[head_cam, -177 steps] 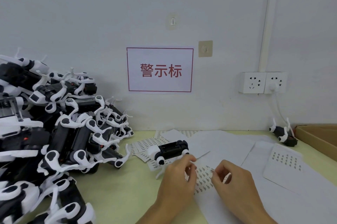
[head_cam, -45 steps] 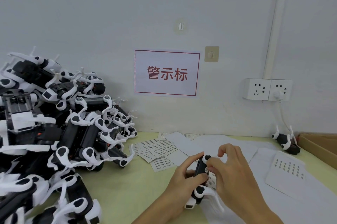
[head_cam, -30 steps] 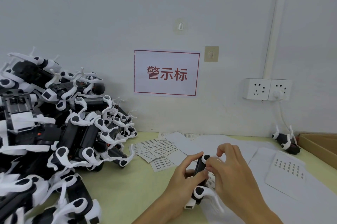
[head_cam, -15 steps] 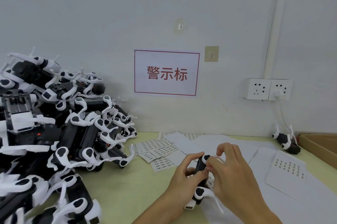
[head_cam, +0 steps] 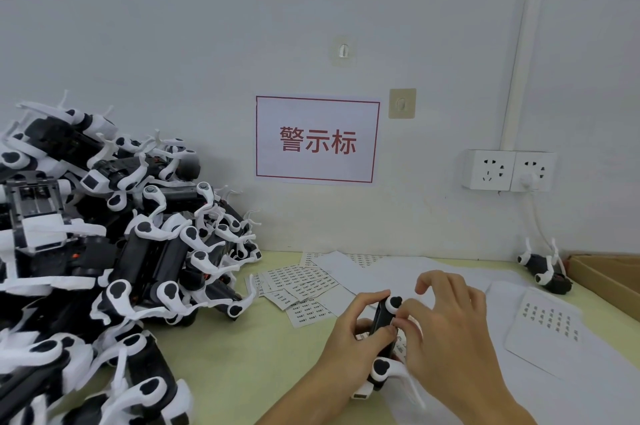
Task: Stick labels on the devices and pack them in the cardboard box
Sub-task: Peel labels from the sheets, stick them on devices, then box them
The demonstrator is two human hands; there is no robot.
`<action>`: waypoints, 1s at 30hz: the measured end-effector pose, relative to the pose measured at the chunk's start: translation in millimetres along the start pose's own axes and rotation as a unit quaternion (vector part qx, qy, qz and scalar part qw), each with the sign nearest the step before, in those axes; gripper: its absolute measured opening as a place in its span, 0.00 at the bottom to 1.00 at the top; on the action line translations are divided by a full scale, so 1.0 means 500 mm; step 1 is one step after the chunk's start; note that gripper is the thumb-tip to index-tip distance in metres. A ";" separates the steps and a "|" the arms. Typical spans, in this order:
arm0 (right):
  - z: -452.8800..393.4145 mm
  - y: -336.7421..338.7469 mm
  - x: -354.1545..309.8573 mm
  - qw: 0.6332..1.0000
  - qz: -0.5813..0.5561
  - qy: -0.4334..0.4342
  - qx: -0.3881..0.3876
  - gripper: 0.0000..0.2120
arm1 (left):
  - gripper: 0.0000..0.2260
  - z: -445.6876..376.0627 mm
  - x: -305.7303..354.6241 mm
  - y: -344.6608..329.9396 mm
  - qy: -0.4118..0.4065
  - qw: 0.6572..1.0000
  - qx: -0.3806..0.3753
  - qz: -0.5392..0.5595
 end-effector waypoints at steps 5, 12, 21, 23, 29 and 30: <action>-0.004 0.001 0.002 1.000 0.010 -0.016 -0.003 0.12 | 0.19 0.000 0.002 -0.001 -0.005 1.000 -0.002 -0.008; -0.003 -0.003 0.014 0.999 0.011 -0.037 -0.011 0.12 | 0.18 0.000 0.004 -0.003 -0.013 1.000 -0.007 -0.015; 0.005 0.001 0.017 0.998 -0.055 -0.019 -0.015 0.10 | 0.20 0.001 -0.009 0.003 0.005 1.000 -0.001 0.018; 0.011 0.006 0.015 0.994 -0.108 -0.009 -0.014 0.04 | 0.20 -0.001 -0.013 0.006 0.015 0.999 0.006 0.036; 0.026 -0.011 -0.006 0.984 -0.153 0.037 -0.090 0.15 | 0.24 -0.010 -0.028 0.008 0.029 0.995 -0.008 0.093; 0.026 -0.012 -0.005 0.984 -0.149 0.034 -0.095 0.15 | 0.25 -0.011 -0.030 0.009 0.032 0.994 -0.008 0.101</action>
Point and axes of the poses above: each hand's wrist, its own z-axis away from the middle knuckle, its own y-axis out of the back of the hand, x = y × z, the point moved 7 cm from there along -z, towards the middle knuckle, and after that the axes turned 7 degrees about -y, right-handed, at the moved point
